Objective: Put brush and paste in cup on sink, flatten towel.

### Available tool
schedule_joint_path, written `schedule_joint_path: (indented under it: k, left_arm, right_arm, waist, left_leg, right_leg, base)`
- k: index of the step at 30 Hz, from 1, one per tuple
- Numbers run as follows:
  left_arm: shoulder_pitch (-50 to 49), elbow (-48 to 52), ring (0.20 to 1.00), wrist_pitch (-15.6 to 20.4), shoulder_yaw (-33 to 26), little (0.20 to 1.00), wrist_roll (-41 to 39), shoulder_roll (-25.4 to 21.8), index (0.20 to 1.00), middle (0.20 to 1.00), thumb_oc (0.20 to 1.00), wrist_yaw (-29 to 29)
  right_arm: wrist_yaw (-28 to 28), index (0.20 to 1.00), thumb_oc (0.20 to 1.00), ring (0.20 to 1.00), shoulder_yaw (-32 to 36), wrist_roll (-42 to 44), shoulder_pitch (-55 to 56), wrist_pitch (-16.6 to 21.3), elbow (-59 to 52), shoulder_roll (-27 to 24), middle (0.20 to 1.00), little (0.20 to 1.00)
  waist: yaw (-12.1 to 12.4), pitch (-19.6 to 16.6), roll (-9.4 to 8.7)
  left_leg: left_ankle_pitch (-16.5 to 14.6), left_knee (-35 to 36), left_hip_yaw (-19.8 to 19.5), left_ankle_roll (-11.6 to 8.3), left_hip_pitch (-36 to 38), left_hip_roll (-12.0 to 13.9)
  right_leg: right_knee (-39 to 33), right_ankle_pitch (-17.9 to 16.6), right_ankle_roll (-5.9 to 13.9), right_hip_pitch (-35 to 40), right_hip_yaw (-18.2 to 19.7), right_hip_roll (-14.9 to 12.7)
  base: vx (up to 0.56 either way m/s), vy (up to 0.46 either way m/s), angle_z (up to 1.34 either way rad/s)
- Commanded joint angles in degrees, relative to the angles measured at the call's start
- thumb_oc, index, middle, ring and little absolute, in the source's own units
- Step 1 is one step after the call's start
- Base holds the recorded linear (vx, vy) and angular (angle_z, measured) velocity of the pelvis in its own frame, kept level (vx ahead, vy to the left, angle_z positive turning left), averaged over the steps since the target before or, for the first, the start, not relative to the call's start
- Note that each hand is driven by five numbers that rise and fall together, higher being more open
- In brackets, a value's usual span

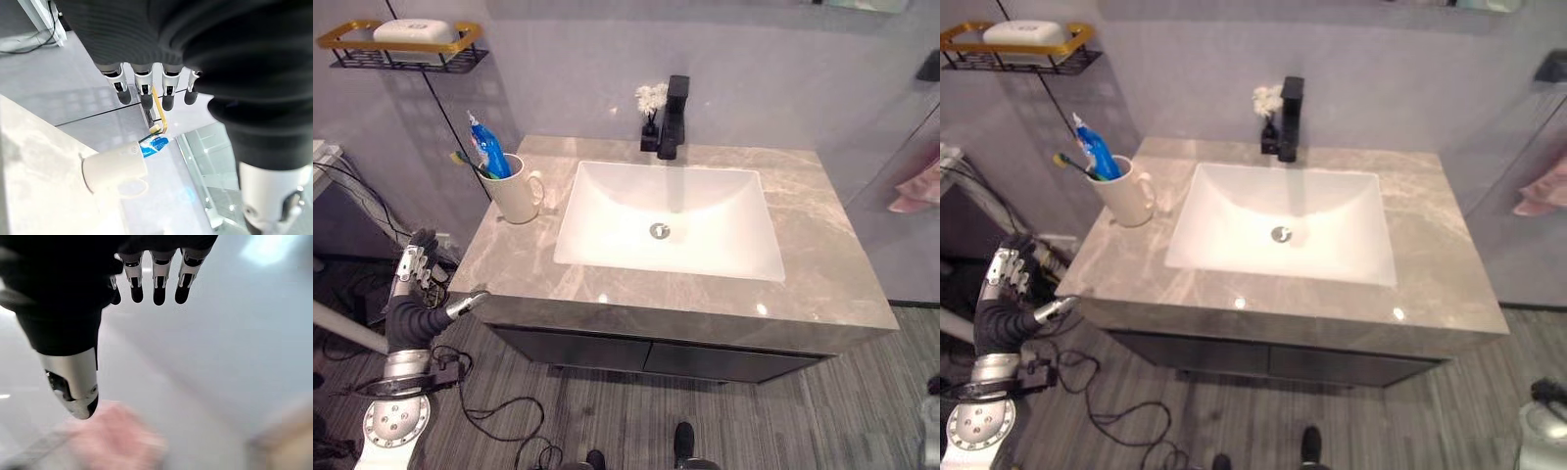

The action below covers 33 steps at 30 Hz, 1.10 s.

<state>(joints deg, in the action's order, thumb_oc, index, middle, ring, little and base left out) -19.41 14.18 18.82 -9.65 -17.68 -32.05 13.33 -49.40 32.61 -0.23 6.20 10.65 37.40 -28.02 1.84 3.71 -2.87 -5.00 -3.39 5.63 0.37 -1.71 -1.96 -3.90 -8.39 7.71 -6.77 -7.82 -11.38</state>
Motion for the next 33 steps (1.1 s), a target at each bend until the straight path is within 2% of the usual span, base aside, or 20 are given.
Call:
schedule_joint_path:
  k: [1,5,6,7,9,10,12,15,18,19,21,22,23,26,27,28,29,30,32,33]
  left_arm:
    - [0.4,3.2,1.0,2.5,0.2,1.0,-0.7,-4.9,1.0,1.0,1.0,-0.4]
    - [1.4,3.1,1.0,1.8,0.8,1.0,-1.1,-4.3,1.0,1.0,1.0,-1.5]
    - [1.7,3.1,1.0,1.9,0.7,1.0,-1.2,-4.1,1.0,1.0,1.0,-1.7]
    - [2.3,3.3,1.0,1.7,0.9,1.0,-1.4,-3.8,1.0,1.0,1.0,-1.9]
    - [2.8,3.2,1.0,1.7,0.8,1.0,-1.3,-3.8,1.0,1.0,1.0,-2.3]
    - [3.6,3.0,1.0,1.6,1.0,1.0,-1.3,-3.4,1.0,1.0,1.0,-2.6]
    - [4.2,2.5,1.0,1.2,0.8,1.0,-1.3,-2.9,1.0,1.0,1.0,-2.6]
    - [4.6,2.2,1.0,1.4,0.2,1.0,-1.7,-1.2,1.0,1.0,1.0,-2.9]
    - [5.3,2.0,1.0,1.5,0.3,1.0,-2.1,-0.4,1.0,1.0,1.0,-3.1]
    - [6.4,1.3,1.0,1.4,1.2,1.0,-3.0,0.4,1.0,1.0,1.0,-4.1]
    - [6.6,0.8,1.0,1.4,1.5,1.0,-4.0,1.0,1.0,1.0,1.0,-4.8]
    - [6.9,0.4,1.0,1.5,1.7,1.0,-4.7,1.2,1.0,1.0,1.0,-5.1]
    - [7.4,-0.3,1.0,1.6,2.2,1.0,-6.0,1.5,1.0,1.0,1.0,-5.9]
    - [7.8,0.6,1.0,1.7,1.8,1.0,-7.2,2.0,1.0,1.0,1.0,-6.4]
    - [8.7,1.0,1.0,1.6,2.3,1.0,-8.5,2.3,1.0,1.0,1.0,-6.6]
    - [8.7,1.0,1.0,1.5,2.3,1.0,-8.6,2.3,1.0,1.0,1.0,-6.6]
    - [9.0,1.4,1.0,1.0,2.5,1.0,-9.5,2.0,1.0,1.0,1.0,-6.9]
    - [9.0,1.4,1.0,1.0,2.5,1.0,-9.5,2.0,1.0,1.0,1.0,-6.9]
    - [9.7,1.6,1.0,1.1,2.6,1.0,-8.9,1.2,1.0,1.0,1.0,-6.1]
    - [10.1,1.7,1.0,1.2,2.6,1.0,-9.2,1.2,1.0,1.0,1.0,-5.7]
  right_arm:
    - [4.8,1.0,1.0,1.0,0.7,20.2,-5.6,5.7,18.1,-2.7,1.0,1.0]
    - [13.2,1.0,1.0,1.0,-3.1,28.0,-6.0,3.1,26.9,0.1,1.0,1.0]
    - [15.4,1.0,1.0,1.0,-4.2,29.6,-6.5,2.4,29.4,0.4,1.0,1.0]
    - [17.5,1.0,1.0,1.0,-7.0,29.2,-7.0,0.7,33.0,1.4,1.0,1.0]
    - [19.6,1.0,1.0,1.0,-8.4,30.2,-7.8,0.1,35.6,2.0,1.0,1.0]
    - [23.4,1.0,1.0,1.0,-12.0,30.6,-7.7,-1.0,37.5,4.5,1.0,1.0]
    - [26.5,1.0,1.0,1.0,-18.4,26.4,-7.8,-2.3,37.9,7.0,1.0,1.0]
    - [29.1,1.0,1.0,1.0,-26.8,17.9,-7.5,-3.5,37.6,9.1,1.0,1.0]
    - [30.4,1.0,1.0,1.0,-30.7,13.8,-7.3,-4.0,36.8,10.1,1.0,1.0]
    - [32.6,1.0,1.0,1.0,-36.5,7.9,-6.7,-4.6,35.4,11.0,1.0,1.0]
    - [33.6,1.0,1.0,1.0,-39.8,4.5,-6.2,-4.7,34.1,11.4,1.0,1.0]
    - [33.8,1.0,1.0,1.0,-40.6,3.8,-6.0,-4.7,33.6,11.2,1.0,1.0]
    - [35.4,1.0,1.0,1.0,-43.6,1.3,-6.0,-4.4,32.9,10.9,1.0,1.0]
    - [36.2,1.0,1.0,1.0,-47.3,-1.9,-6.5,-4.0,29.8,9.9,1.0,1.0]
    - [36.1,1.0,1.0,1.0,-47.5,-2.4,-6.8,-4.4,29.9,9.8,1.0,1.0]
    - [36.1,1.0,1.0,1.0,-47.5,-2.4,-6.8,-4.4,29.8,9.8,1.0,1.0]
    - [35.8,1.0,1.0,1.0,-45.9,-1.1,-6.1,-4.7,30.5,10.5,1.0,1.0]
    - [35.8,1.0,1.0,1.0,-45.9,-1.1,-6.1,-4.6,30.5,10.5,1.0,1.0]
    - [35.7,1.0,1.0,1.0,-45.7,-1.0,-6.1,-4.7,30.6,10.6,1.0,1.0]
    - [35.7,1.0,1.0,1.0,-45.8,-1.0,-6.0,-4.7,31.0,10.8,1.0,1.0]
  waist:
    - [1.3,1.2,-0.74]
    - [0.9,2.3,-0.17]
    - [1.0,2.8,0.0]
    - [1.9,3.5,0.51]
    - [2.0,3.9,0.7]
    - [2.1,4.5,0.86]
    - [2.7,5.1,0.73]
    - [2.7,5.4,0.17]
    - [2.6,5.8,0.12]
    - [2.2,5.6,0.06]
    - [2.2,5.2,-0.3]
    - [2.0,5.1,-0.52]
    - [2.4,5.7,-0.66]
    - [3.9,7.3,-0.17]
    - [4.0,7.3,-0.1]
    - [4.0,7.3,-0.07]
    - [3.9,6.9,-0.02]
    - [3.9,6.9,-0.12]
    - [4.1,6.5,0.6]
    - [4.1,6.4,0.92]
  left_leg:
    - [0.7,-2.4,-4.9,0.89,-5.4,-1.9]
    - [0.7,-2.6,-4.4,1.42,-5.6,-3.2]
    - [0.7,-2.5,-3.9,1.54,-5.6,-3.0]
    - [0.3,-2.7,-2.9,1.6,-5.1,-2.4]
    - [0.8,-2.3,-2.6,1.69,-5.1,-2.1]
    - [1.3,-1.4,-2.2,1.9,-4.5,-1.6]
    - [1.2,-0.9,-1.0,2.2,-3.6,-1.6]
    - [1.9,-0.1,0.2,2.06,-2.4,-1.3]
    - [1.6,-0.1,0.5,1.86,-1.7,-1.2]
    - [1.7,-0.2,0.4,1.41,-1.6,-1.1]
    - [0.5,-1.9,0.5,0.57,-1.6,-1.1]
    - [-0.1,-5.3,0.5,-0.04,-2.6,-1.2]
    - [-0.3,-12.4,0.6,-1.7,-4.9,-0.8]
    - [4.0,-24.9,-0.9,-5.65,-10.8,0.5]
    - [6.8,-24.9,-1.1,-6.29,-13.3,2.7]
    - [6.8,-24.9,-1.2,-6.33,-13.4,2.8]
    - [5.5,-13.0,-0.2,-4.98,-13.2,7.1]
    - [5.7,-12.6,-0.2,-4.96,-12.9,7.0]
    - [11.2,-4.0,-3.2,-6.3,-13.5,9.7]
    - [12.2,-2.5,-4.4,-6.76,-13.5,10.6]
  right_leg:
    - [6.2,-1.5,6.2,5.6,-1.7,-7.3]
    - [8.1,-5.7,6.54,4.2,-1.6,-9.0]
    - [9.0,-5.4,6.23,3.3,-2.0,-8.9]
    - [10.6,-4.1,6.01,2.7,-4.3,-8.5]
    - [12.0,-2.6,5.14,1.8,-4.9,-7.4]
    - [14.0,1.6,3.64,0.2,-5.9,-3.7]
    - [14.9,4.1,2.37,-0.9,-9.1,-1.0]
    - [15.0,5.4,0.87,-2.6,-10.1,2.5]
    - [15.4,6.0,0.58,-2.8,-9.9,3.7]
    - [14.3,6.4,-0.16,-2.6,-9.6,4.7]
    - [10.7,6.9,-0.69,-0.4,-8.9,5.6]
    - [9.2,6.7,-1.19,0.1,-8.3,5.9]
    - [7.4,6.9,-1.85,1.6,-7.8,6.1]
    - [5.0,7.4,-3.54,4.6,-8.0,7.3]
    - [4.2,8.3,-3.85,5.8,-9.0,6.9]
    - [4.1,8.3,-3.88,5.9,-9.1,7.0]
    - [3.4,9.3,-2.92,7.5,-9.7,6.0]
    - [3.4,9.3,-2.9,7.6,-9.6,5.9]
    - [4.2,10.0,-2.36,7.3,-9.0,5.8]
    - [4.4,10.4,-2.23,7.5,-8.5,5.5]
  base:
    - [-0.04,0.115,0.23]
    - [-0.06,0.133,0.14]
    - [-0.09,0.159,0.07]
    - [-0.08,0.146,-0.02]
    - [-0.05,0.104,-0.26]
    - [-0.03,0.095,-0.43]
    - [-0.02,0.105,-0.31]
    - [0.03,0.021,-0.54]
    - [0.05,-0.014,-0.1]
    - [0.15,-0.069,-0.05]
    - [0.16,-0.097,0.0]
    - [0.14,-0.118,0.02]
    - [0.09,-0.108,0.06]
    - [0.08,-0.102,0.18]
    - [0.07,-0.063,-0.06]
    - [0.22,0.07,0.03]
    - [0.16,0.098,0.2]
    - [0.21,0.158,0.32]
    - [0.13,0.14,0.15]
    - [0.17,0.171,-0.1]
